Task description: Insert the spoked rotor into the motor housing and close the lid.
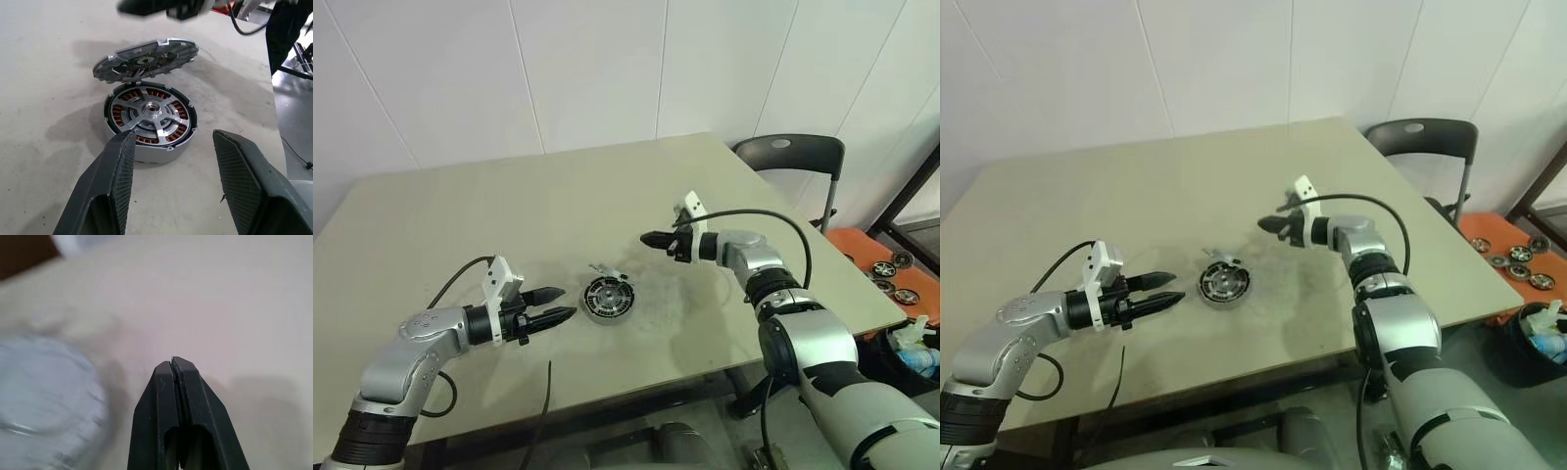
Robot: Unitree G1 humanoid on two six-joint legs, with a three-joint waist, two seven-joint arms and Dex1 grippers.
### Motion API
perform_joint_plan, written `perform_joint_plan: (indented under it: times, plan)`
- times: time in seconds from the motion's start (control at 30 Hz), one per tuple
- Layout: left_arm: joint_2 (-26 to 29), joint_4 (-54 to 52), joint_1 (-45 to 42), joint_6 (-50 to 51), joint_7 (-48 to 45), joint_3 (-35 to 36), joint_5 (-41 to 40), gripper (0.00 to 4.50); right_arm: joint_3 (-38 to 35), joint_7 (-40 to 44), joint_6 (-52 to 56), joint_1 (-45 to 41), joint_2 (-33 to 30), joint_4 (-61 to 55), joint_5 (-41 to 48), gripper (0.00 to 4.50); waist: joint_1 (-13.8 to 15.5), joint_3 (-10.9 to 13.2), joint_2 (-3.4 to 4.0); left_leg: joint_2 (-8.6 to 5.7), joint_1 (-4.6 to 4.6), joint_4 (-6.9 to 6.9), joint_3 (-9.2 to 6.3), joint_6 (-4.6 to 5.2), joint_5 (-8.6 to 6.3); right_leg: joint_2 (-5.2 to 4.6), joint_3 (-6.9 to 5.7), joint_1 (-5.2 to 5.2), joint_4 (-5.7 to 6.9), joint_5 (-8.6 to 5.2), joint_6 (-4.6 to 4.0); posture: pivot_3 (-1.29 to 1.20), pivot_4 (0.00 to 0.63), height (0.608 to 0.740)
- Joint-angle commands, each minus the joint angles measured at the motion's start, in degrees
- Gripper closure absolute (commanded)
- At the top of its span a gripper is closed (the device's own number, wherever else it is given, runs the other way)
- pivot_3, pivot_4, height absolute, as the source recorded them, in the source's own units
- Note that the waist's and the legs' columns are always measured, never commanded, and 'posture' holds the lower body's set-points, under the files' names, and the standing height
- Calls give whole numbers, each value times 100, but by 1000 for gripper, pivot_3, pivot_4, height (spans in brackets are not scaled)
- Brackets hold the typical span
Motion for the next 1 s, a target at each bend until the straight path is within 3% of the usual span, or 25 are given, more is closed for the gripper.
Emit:
perform_joint_plan:
  times: [0.03, 0.23, 0.33, 0.43, 0.63, 1.0]
  plan:
    - [21, -83, -107, -58, -34, 88, -25, 1817, -27, 533, 400, 51, -63, -440, 195, 4476, 14, 0, 1, 0, 0, -1, 0, 0, 0, 0, 0, 0, -1, 0, 0, 0, 0, 740]
    - [22, -21, -155, -67, -57, 75, -13, 1817, 299, 911, 1149, 395, 114, -1389, 218, 4476, 5, 1, 2, -2, -3, 2, 5, 0, 0, -4, 3, -1, -2, -2, 1, 0, 0, 740]
    - [25, -28, -158, -56, -59, 61, -8, 1817, 578, 1366, 1998, 719, 175, -2624, 559, 4476, 12, 2, 2, -1, -2, 1, 3, 0, 0, -2, 2, -2, 0, -1, 3, 0, 0, 740]
    - [0, 1, -179, -64, -43, 24, 20, 1817, 758, 1221, 2076, 821, 309, -3028, 545, 4476, 10, 2, 4, 1, -2, 0, 1, -1, 0, -1, 0, -5, 3, -1, 4, 0, 0, 740]
    - [-72, -21, -209, -64, 10, -29, 33, 1817, 943, 505, 1352, 764, 665, -2652, 232, 4476, 17, 1, 2, -1, 1, 2, 1, -1, 0, -3, -2, 1, -1, -6, -3, 0, 0, 740]
    - [-92, -145, 6, -43, 68, 39, -9, 1817, 1232, 229, 512, 869, 676, -1944, -105, 4476, 20, 1, 1, -1, 10, 2, 0, -1, 0, -5, 0, 11, -3, -14, -12, 0, 0, 740]
